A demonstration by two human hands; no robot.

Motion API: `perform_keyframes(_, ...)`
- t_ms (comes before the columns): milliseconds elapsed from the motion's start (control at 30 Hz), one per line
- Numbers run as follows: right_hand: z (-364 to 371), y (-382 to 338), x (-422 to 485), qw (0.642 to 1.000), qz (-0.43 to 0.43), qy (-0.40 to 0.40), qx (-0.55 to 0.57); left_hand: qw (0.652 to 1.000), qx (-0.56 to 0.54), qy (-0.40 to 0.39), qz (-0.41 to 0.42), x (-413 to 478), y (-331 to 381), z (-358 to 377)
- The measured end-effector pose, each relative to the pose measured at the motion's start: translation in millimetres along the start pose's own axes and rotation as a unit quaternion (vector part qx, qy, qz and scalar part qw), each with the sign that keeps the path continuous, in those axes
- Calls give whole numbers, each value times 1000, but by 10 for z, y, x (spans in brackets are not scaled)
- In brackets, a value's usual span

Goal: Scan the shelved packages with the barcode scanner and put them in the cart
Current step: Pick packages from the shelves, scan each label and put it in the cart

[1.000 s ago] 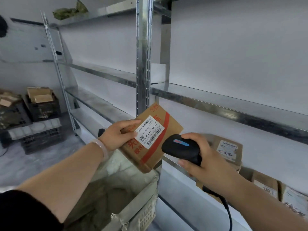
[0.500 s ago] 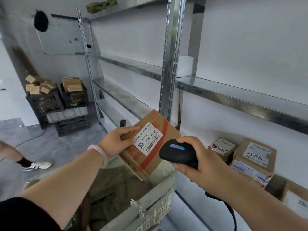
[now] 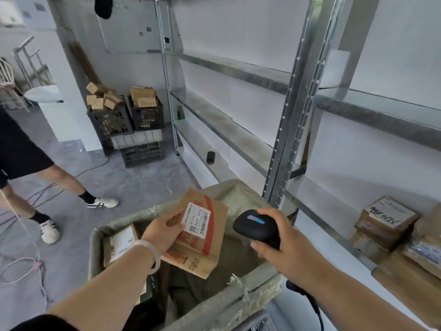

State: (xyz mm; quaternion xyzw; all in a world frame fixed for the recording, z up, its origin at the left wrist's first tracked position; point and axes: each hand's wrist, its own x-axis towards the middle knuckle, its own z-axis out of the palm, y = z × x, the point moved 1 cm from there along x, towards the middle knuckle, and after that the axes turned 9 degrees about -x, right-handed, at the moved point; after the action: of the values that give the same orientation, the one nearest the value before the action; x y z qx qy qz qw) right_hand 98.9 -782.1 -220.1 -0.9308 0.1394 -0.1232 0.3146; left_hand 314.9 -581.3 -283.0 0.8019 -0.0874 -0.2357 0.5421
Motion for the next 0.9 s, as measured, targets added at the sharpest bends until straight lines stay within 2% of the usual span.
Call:
perform_keyframes(133,348,-22,237,999,17,-35,12,992,-55,62,-95,162,-472,-93)
perform_keyframes(400,747,21,669,996,62,-60,23,981,-69,90,-159,586,-760,-67)
perform_keyframes(633,839,120,817,994,101,-28,33,986,18,89,-142,860,-791,-92)
perform_keyframes(800,648,198,636,990,133,22,39,992,56,43,-104,949,-614,40)
perform_keyframes(900,413,248,464,985,155,68,37,994,100,-24,-42,947,-314,333)
